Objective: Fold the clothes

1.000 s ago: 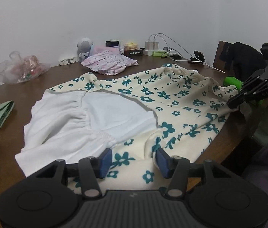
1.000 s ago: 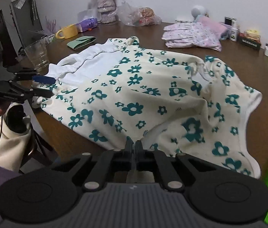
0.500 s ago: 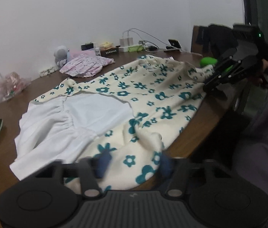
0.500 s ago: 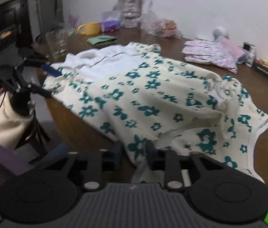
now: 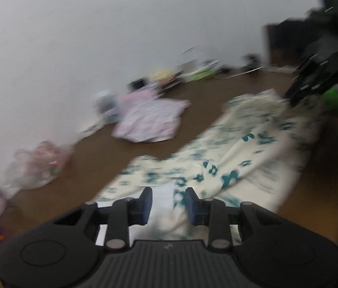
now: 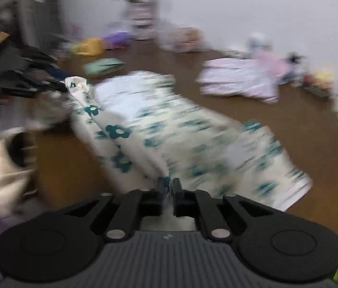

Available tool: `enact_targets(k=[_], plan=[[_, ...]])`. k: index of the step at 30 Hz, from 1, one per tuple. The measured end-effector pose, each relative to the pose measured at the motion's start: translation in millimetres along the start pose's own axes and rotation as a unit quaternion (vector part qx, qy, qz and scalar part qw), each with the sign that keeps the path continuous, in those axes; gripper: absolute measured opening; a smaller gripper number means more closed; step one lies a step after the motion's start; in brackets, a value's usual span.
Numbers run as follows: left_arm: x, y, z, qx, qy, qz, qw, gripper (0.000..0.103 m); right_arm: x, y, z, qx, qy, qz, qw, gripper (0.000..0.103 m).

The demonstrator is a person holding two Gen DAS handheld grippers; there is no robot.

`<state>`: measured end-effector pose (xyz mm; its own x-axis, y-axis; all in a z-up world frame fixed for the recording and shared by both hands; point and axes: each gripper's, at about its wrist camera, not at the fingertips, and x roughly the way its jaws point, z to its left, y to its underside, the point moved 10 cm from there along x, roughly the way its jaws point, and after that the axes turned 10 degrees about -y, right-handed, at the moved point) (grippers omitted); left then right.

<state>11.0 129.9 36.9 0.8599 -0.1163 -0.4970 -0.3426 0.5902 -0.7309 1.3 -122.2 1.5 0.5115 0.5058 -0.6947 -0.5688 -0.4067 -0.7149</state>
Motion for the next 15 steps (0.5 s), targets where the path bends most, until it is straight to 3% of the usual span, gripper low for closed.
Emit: enact_targets(k=[2,3,5,6,7,10,12,14,15], plan=[[2,7,6,-0.028,-0.004,0.015,0.9995,0.03,-1,-7,-13,-0.007,0.042,-0.006,0.999,0.02],[-3,11,8,-0.045,0.003,0.015,0.9989,0.035,-9,-9,-14,-0.015,0.05,-0.018,0.998,0.024],[-26,21,1,-0.067,0.037,-0.009,0.997,0.058,-31,2,-3,-0.044,0.013,-0.037,0.998,0.043],[-34,26,-2,-0.076,0.051,-0.017,0.9956,0.077,-42,8,4,-0.059,-0.009,-0.046,0.997,0.057],[-31,31,-5,-0.077,0.054,-0.009,0.9955,0.087,-45,19,7,-0.062,-0.018,-0.038,0.997,0.062],[-20,44,-16,-0.081,0.062,0.016,0.9947,0.086,-39,55,5,-0.051,-0.027,0.002,0.998,0.062],[-13,52,-23,-0.083,0.067,0.033,0.9938,0.083,-30,68,-6,-0.024,-0.024,0.012,0.999,0.058],[-6,61,-31,-0.085,0.072,0.049,0.9925,0.072,-25,71,-13,0.004,-0.033,0.006,0.999,0.029],[-4,65,-33,-0.087,0.075,0.055,0.9919,0.056,-25,71,-13,0.01,-0.043,0.002,0.999,0.012]])
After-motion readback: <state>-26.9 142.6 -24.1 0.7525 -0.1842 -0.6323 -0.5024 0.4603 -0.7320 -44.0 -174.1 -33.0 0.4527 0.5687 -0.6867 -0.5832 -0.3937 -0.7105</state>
